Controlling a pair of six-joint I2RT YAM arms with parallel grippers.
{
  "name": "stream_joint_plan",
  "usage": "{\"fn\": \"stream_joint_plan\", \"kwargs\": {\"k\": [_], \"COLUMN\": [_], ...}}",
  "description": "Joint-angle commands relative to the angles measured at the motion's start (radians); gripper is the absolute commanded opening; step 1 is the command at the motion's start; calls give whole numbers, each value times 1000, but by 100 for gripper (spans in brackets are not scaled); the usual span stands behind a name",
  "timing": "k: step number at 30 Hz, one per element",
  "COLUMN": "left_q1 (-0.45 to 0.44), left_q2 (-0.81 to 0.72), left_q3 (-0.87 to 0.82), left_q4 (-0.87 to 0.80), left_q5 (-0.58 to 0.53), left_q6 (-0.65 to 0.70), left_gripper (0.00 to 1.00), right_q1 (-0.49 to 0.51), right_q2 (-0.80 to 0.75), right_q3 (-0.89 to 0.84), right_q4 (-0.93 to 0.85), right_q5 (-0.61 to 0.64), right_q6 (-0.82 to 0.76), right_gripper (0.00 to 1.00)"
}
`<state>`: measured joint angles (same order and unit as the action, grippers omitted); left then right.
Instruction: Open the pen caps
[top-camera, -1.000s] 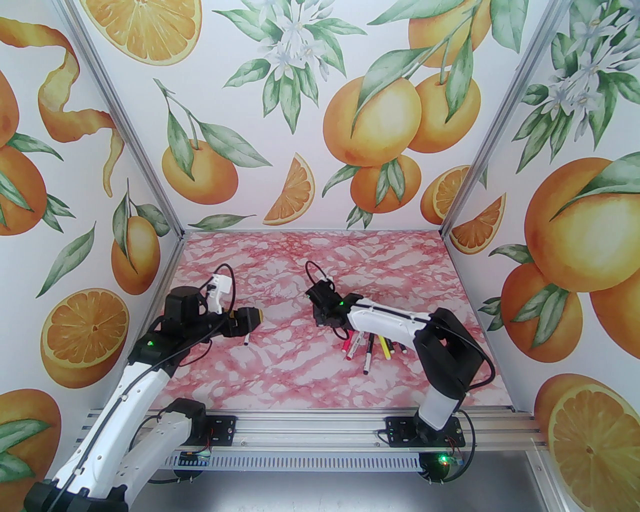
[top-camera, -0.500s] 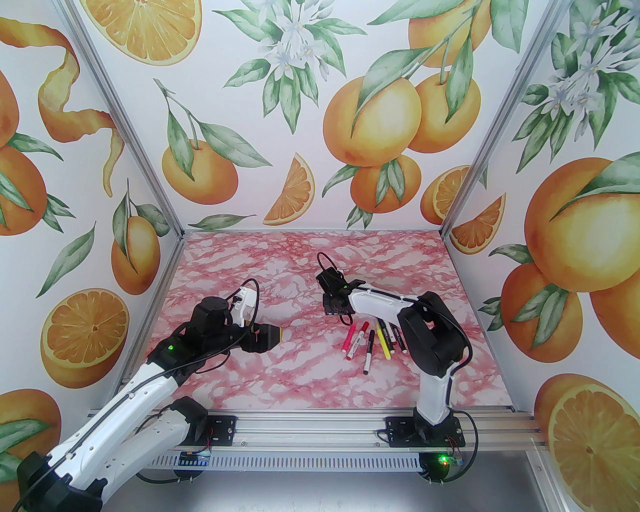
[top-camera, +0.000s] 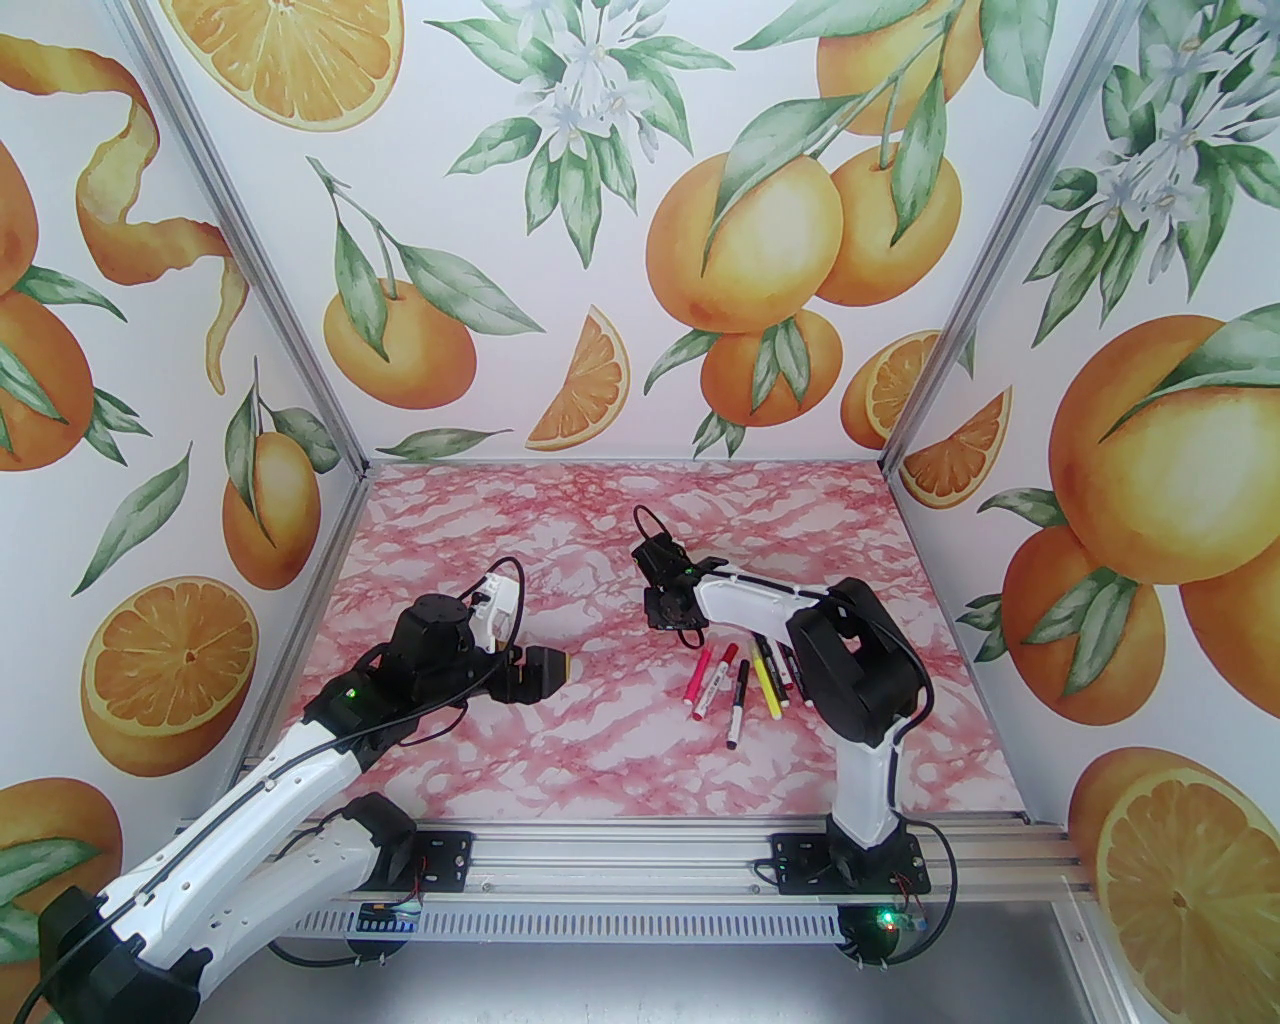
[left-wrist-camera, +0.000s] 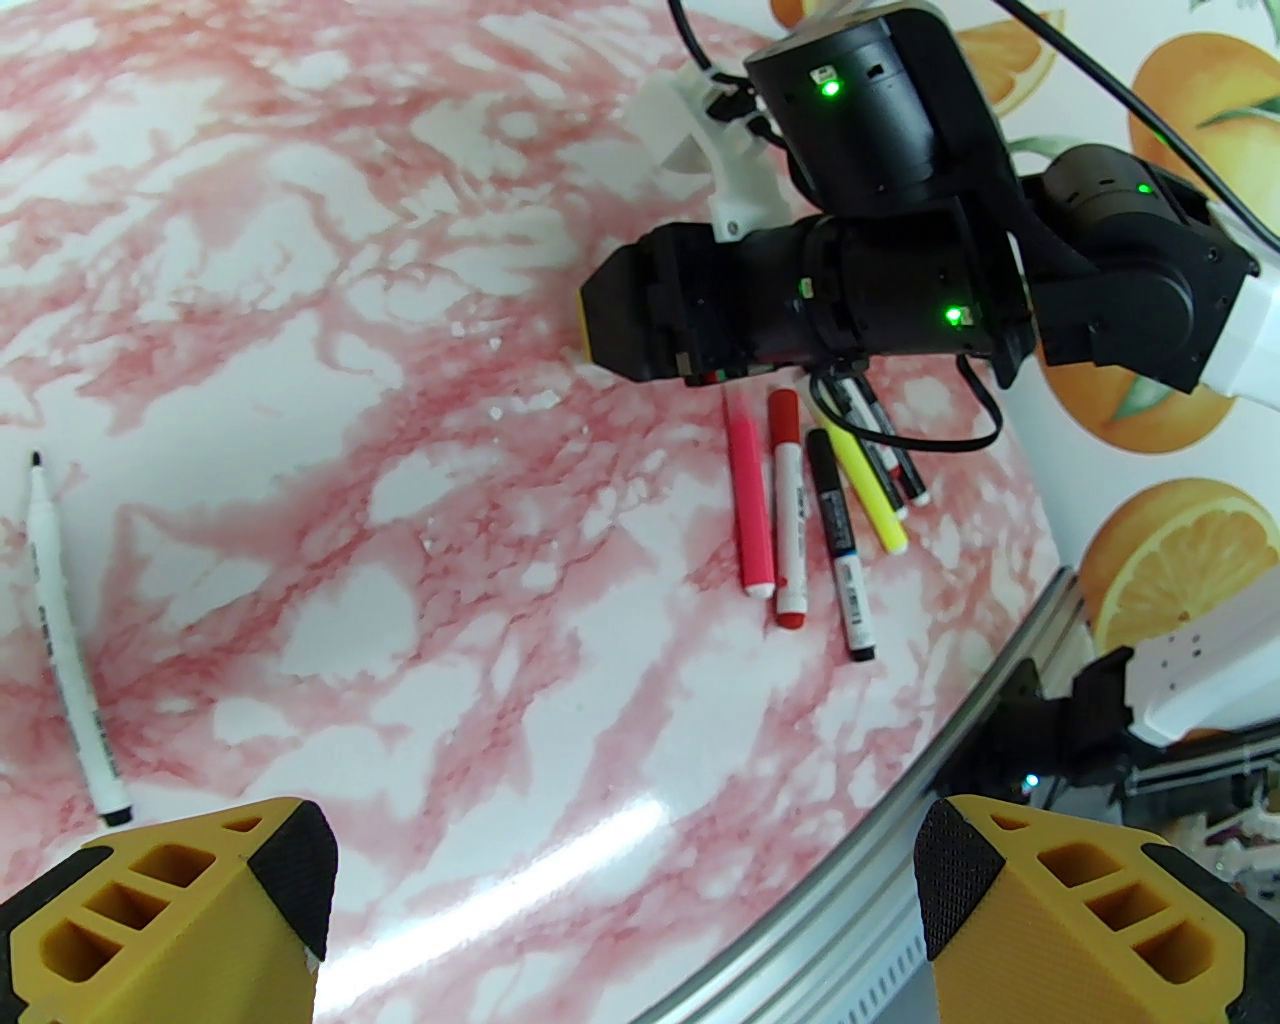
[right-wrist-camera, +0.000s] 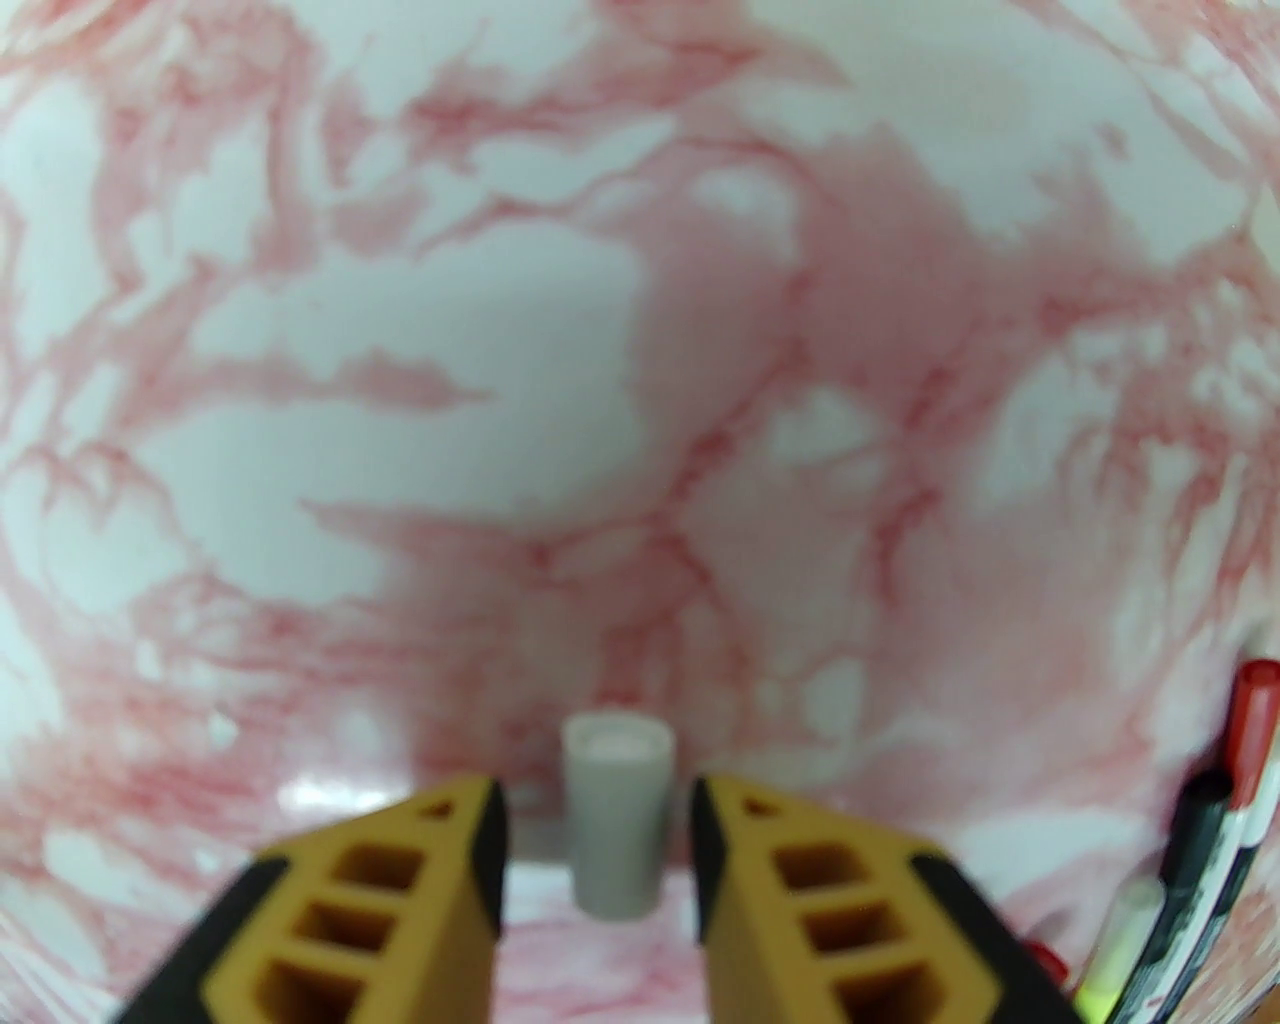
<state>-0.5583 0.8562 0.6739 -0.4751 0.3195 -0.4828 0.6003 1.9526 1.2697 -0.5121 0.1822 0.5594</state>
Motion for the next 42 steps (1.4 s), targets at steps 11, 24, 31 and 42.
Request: {"fn": "stream_joint_plan", "kwargs": {"k": [11, 24, 31, 42], "left_q1": [-161, -395, -420, -420], "left_q2": [121, 711, 1023, 1305], "left_q3": [-1, 373, 705, 1000], "left_q4": [132, 165, -32, -221], "left_q5": [-18, -178, -211, -218], "left_q6": [4, -109, -24, 47], "left_gripper": [98, 75, 60, 44], "right_q1": [7, 3, 2, 1], "right_q2": [-606, -1182, -1334, -1425], "right_q3": [-336, -511, -539, -575], "right_q4": [47, -230, -328, -346], "right_q5": [-132, -70, -61, -69], "right_q6": [-51, -6, 32, 86], "right_gripper": [47, 48, 48, 49]}}
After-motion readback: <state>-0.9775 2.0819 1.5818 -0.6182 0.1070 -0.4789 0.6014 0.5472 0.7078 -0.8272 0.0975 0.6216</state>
